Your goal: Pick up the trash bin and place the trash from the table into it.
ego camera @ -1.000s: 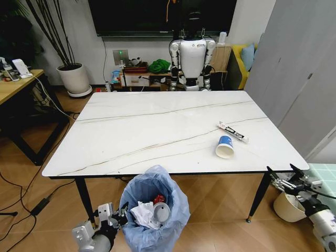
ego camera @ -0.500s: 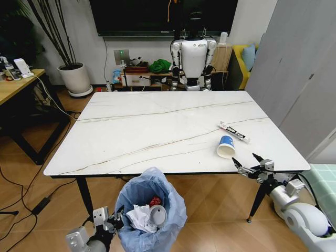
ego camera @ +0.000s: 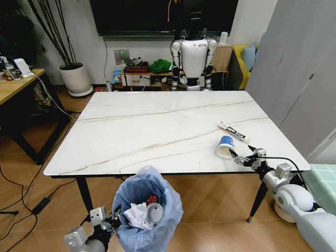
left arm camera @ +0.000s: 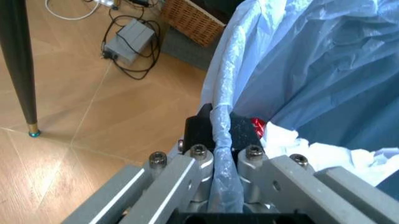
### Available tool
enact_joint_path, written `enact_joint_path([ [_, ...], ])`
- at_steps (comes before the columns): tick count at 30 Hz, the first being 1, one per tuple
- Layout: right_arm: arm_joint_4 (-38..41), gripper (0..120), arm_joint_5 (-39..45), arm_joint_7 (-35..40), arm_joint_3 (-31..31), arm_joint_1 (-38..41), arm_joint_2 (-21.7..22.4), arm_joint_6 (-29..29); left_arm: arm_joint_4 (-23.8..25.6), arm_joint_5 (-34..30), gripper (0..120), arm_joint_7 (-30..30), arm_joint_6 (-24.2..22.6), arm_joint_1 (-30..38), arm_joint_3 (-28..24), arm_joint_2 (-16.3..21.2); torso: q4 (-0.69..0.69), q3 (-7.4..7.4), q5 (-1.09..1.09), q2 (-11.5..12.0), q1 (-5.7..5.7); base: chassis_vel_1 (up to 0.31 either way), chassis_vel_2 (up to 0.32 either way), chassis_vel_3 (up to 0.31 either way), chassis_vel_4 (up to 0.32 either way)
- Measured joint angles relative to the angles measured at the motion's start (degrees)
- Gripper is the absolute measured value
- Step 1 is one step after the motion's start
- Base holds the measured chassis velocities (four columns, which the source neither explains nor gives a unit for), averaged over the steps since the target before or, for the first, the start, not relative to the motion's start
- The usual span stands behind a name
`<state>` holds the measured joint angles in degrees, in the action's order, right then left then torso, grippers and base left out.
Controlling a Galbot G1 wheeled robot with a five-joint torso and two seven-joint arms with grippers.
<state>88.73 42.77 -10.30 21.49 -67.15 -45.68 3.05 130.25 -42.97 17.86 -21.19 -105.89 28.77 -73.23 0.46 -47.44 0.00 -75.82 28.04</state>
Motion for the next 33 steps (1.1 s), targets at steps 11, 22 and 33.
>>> enact_joint_path([
  [11, -3.6, 79, 1.3, 0.2, -4.6, 4.4, 0.1, 0.6, 0.2, -0.2, 0, 0.1, 0.0, -0.2, 0.6, 0.2, -0.01, 0.0, -0.01, 0.0, 0.0, 0.0, 0.0, 0.0, 0.0],
  [22, -2.3, 37, 2.1, 0.7, -3.3, 3.2, 1.1, 1.7, -0.1, -0.3, 0, 0.1, 0.0, 0.4, 0.3, 0.4, 0.0, 0.0, 0.0, 0.0, 0.0, 0.0, 0.0, 0.0, 0.0],
  [33, -1.8, 0, 2.0, -0.6, -2.1, 2.0, 1.8, 2.1, -0.1, -0.3, 0, 0.2, 0.0, 0.4, 0.0, 0.8, -0.01, 0.0, 0.0, 0.0, 0.0, 0.0, 0.0, 0.0, 0.0],
])
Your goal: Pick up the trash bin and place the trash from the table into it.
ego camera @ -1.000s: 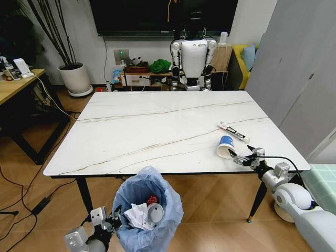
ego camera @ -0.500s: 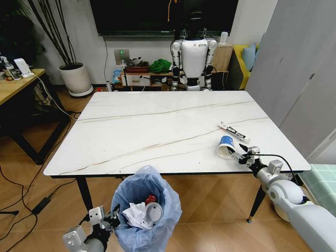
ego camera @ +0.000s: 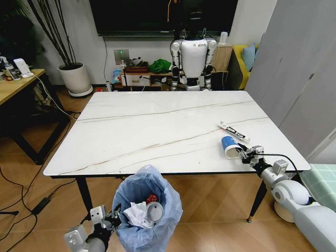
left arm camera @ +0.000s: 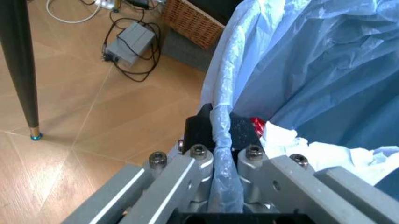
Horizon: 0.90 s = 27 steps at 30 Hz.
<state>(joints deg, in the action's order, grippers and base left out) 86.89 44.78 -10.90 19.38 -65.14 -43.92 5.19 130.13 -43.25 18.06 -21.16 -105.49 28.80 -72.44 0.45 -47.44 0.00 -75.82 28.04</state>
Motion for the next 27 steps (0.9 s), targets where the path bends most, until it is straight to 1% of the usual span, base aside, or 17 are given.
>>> enact_joint_path([
  [7, 2.5, 0, 1.4, -2.1, 1.3, -1.7, 1.4, 1.7, 0.2, -0.1, 0, 0.0, 0.0, 0.2, -0.6, 0.1, 0.0, 0.0, 0.01, 0.0, 0.0, 0.0, 0.0, 0.0, 0.0],
  [10, 8.2, 0, 3.7, -7.6, 3.0, -4.8, 4.6, 4.1, 0.4, 0.1, 0, 0.0, 0.0, 0.1, -1.8, 0.4, 0.0, 0.0, -0.01, 0.0, 0.0, 0.0, 0.0, 0.0, 0.0],
  [11, 8.2, 0, 3.7, -7.6, 3.0, -4.8, 4.6, 4.1, 0.4, 0.1, 0, 0.0, 0.0, 0.1, -1.8, 0.4, 0.0, 0.0, -0.01, 0.0, 0.0, 0.0, 0.0, 0.0, 0.0],
  [13, 13.8, 0, 4.1, -12.5, 3.9, -7.3, 7.7, 5.4, 0.5, 0.2, 0, 0.0, 0.1, 0.2, -2.7, 0.4, 0.01, 0.0, -0.01, 0.0, 0.0, 0.0, 0.0, 0.0, 0.0],
  [14, 15.9, 0, 4.2, -13.6, 3.9, -8.0, 8.7, 5.8, 0.5, 0.3, 0, 0.0, 0.1, 0.3, -3.0, 0.4, 0.0, 0.0, -0.01, 0.0, 0.0, 0.0, 0.0, 0.0, 0.0],
  [15, 15.9, 0, 4.2, -13.6, 3.9, -8.0, 8.7, 5.8, 0.5, 0.3, 0, 0.0, 0.1, 0.3, -3.0, 0.4, 0.0, 0.0, -0.01, 0.0, 0.0, 0.0, 0.0, 0.0, 0.0],
  [16, 18.8, 0, 4.2, -15.1, 3.7, -8.8, 10.2, 6.3, 0.4, 0.4, 0, 0.1, 0.1, 0.7, -3.4, 0.3, 0.01, 0.0, -0.01, 0.0, 0.0, 0.0, 0.0, 0.0, 0.0],
  [19, 26.0, 0, 3.9, -18.6, 1.4, -9.7, 14.3, 7.1, 0.0, 0.4, 0, 0.1, 0.1, 1.9, -4.6, 0.3, 0.0, 0.0, 0.0, 0.0, -0.01, 0.0, 0.0, 0.0, 0.0],
  [20, 26.0, 0, 3.9, -18.6, 1.4, -9.7, 14.3, 7.1, 0.0, 0.4, 0, 0.1, 0.1, 1.9, -4.6, 0.3, 0.0, 0.0, 0.0, 0.0, -0.01, 0.0, 0.0, 0.0, 0.0],
  [21, 27.8, 0, 3.6, -19.0, 0.2, -9.4, 15.5, 7.4, -0.2, 0.4, 0, 0.1, 0.1, 2.2, -4.8, 0.3, 0.0, 0.0, 0.0, 0.0, -0.01, 0.0, 0.0, 0.0, 0.0],
  [22, 31.0, 0, 3.0, -19.5, -2.8, -8.1, 17.9, 7.7, -0.6, 0.4, 0, 0.1, 0.0, 3.1, -5.4, 0.3, -0.01, 0.0, 0.0, 0.0, -0.01, 0.0, 0.0, 0.0, 0.0],
  [23, 32.8, 0, 2.7, -19.7, -4.4, -7.1, 19.3, 7.7, -0.9, 0.4, 0, 0.1, 0.0, 3.8, -5.8, 0.3, -0.01, 0.0, 0.0, 0.0, -0.01, 0.0, 0.0, 0.0, 0.0],
  [25, 35.3, 0, 2.1, -20.4, -6.7, -5.8, 21.7, 7.2, -1.5, 0.3, 0, 0.1, 0.0, 5.0, -6.7, 0.1, -0.01, 0.0, -0.01, 0.0, -0.01, 0.0, 0.0, 0.0, 0.0],
  [26, 35.3, 0, 2.1, -20.4, -6.7, -5.8, 21.7, 7.2, -1.5, 0.3, 0, 0.1, 0.0, 5.0, -6.7, 0.1, -0.01, 0.0, -0.01, 0.0, -0.01, 0.0, 0.0, 0.0, 0.0],
  [27, 36.7, 0, 1.5, -20.8, -7.8, -5.3, 23.4, 6.6, -1.8, 0.2, 0, 0.1, 0.0, 5.7, -7.3, 0.0, -0.02, 0.0, 0.0, 0.0, -0.01, 0.0, 0.0, 0.0, 0.0],
])
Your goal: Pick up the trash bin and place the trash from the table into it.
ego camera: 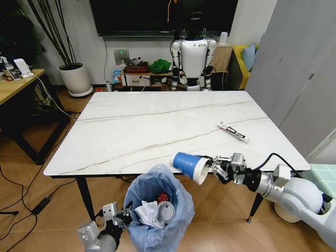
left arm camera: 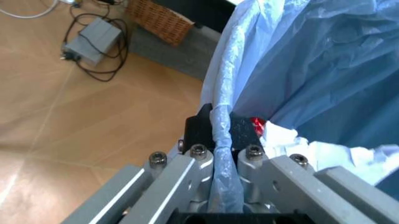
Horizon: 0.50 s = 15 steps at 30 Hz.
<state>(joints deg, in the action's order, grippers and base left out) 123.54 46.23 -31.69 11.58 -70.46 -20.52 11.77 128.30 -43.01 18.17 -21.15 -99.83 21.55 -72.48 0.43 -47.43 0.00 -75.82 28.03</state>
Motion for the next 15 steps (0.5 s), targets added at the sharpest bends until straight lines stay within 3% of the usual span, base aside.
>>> enact_joint_path([
  [3, 1.6, 0, -2.1, -0.7, -1.5, 0.1, 4.0, -1.2, -1.0, 0.0, 0, 0.0, 0.0, 1.7, -1.4, -0.4, 0.02, 0.0, -0.01, 0.0, 0.0, 0.0, 0.0, 0.0, 0.0],
  [6, 1.3, 0, -2.8, -0.9, -1.5, 0.2, 5.3, -1.3, -1.6, -0.1, 0, 0.0, 0.0, 2.6, -2.0, -0.5, 0.03, 0.0, 0.0, 0.0, 0.0, 0.0, 0.0, 0.0, 0.0],
  [15, -1.2, 0, -4.2, -1.0, -1.7, 0.9, 4.2, -0.9, -2.6, -0.9, 0, 0.4, -0.2, 4.3, -3.6, -0.5, 0.02, 0.0, 0.02, 0.0, 0.01, 0.0, 0.0, 0.0, 0.0],
])
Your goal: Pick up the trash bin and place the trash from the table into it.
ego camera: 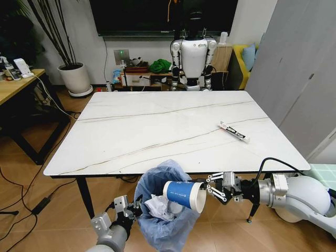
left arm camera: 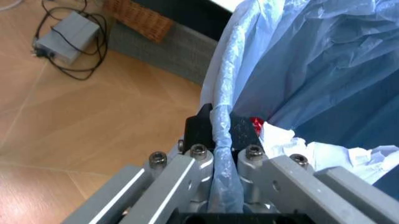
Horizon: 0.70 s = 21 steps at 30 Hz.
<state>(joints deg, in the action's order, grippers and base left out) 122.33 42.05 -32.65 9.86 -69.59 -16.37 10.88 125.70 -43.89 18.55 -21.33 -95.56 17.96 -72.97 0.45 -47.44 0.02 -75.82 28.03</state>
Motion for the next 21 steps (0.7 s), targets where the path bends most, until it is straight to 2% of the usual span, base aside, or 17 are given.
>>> enact_joint_path([
  [10, -1.0, 0, -0.2, -2.0, -0.6, 0.7, -1.9, 1.1, 0.1, 0.0, 0, 0.0, -0.3, -1.1, -3.3, 0.7, -0.01, 0.0, -0.03, 0.0, 0.0, 0.0, 0.0, 0.0, 0.0],
  [20, -0.6, 0, -3.5, -2.8, -1.6, -0.3, -2.5, 1.4, 0.9, 0.0, 0, -0.1, -0.5, -1.0, -4.2, 0.7, 0.0, 0.0, -0.02, 0.0, 0.0, 0.0, 0.0, 0.0, 0.0],
  [21, -0.6, 5, -3.9, -2.8, -1.4, -0.3, -2.4, 1.3, 1.0, 0.2, 0, -0.1, -0.6, -1.3, -4.3, 0.7, 0.0, 0.0, -0.02, 0.0, 0.0, 0.0, 0.0, 0.0, 0.0],
])
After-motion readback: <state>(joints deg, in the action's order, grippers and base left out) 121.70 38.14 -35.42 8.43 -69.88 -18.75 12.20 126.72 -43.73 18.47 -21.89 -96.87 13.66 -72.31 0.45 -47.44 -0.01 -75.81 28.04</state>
